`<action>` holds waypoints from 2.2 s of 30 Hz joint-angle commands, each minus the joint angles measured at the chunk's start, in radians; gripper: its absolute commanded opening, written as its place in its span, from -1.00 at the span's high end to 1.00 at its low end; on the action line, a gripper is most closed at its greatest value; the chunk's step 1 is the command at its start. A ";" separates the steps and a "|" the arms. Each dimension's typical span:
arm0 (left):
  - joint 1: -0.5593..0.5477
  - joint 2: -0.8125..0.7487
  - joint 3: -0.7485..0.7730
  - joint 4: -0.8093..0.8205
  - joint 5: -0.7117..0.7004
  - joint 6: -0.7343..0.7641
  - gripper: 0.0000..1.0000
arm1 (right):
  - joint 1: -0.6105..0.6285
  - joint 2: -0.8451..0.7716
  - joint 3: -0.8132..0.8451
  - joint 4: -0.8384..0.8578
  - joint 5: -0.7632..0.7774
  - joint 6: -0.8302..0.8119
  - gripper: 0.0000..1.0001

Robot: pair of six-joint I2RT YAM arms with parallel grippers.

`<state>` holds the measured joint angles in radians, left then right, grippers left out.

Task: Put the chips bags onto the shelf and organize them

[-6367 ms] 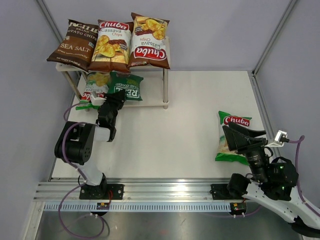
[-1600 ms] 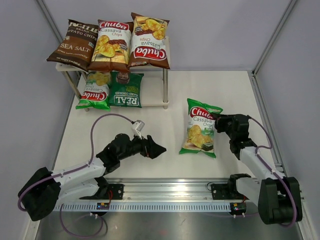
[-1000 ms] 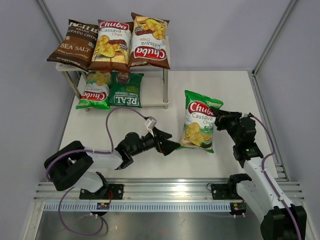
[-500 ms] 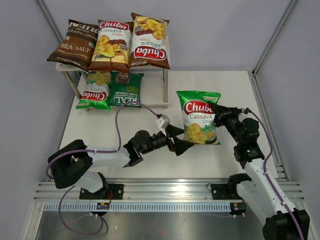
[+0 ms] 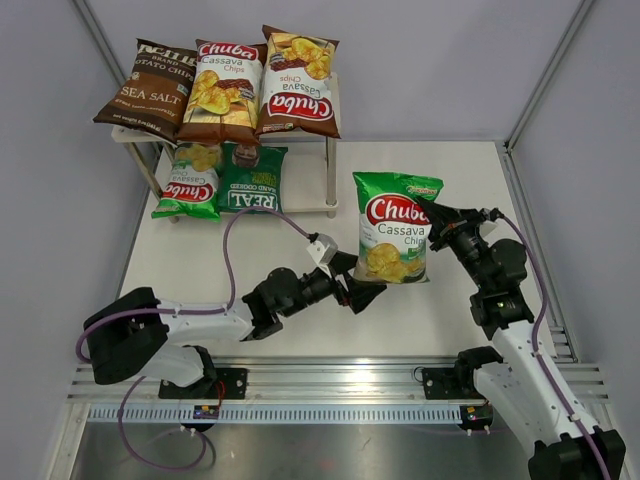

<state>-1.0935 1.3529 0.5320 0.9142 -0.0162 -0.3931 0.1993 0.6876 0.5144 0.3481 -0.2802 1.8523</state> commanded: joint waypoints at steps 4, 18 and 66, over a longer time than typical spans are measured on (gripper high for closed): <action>-0.025 -0.005 0.054 0.137 0.154 0.008 -0.98 | 0.045 0.003 0.072 0.130 -0.048 0.054 1.00; -0.023 -0.087 0.075 0.074 0.101 -0.049 0.64 | 0.066 -0.068 0.071 0.074 -0.025 -0.005 0.95; 0.041 -0.360 0.175 -0.449 0.917 0.057 1.00 | 0.051 -0.088 0.429 -0.532 -0.877 -1.140 -0.64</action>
<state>-1.0611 0.9913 0.6243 0.4107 0.8433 -0.3801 0.2459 0.6079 0.9367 -0.2581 -1.1191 0.6563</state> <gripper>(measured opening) 0.244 0.872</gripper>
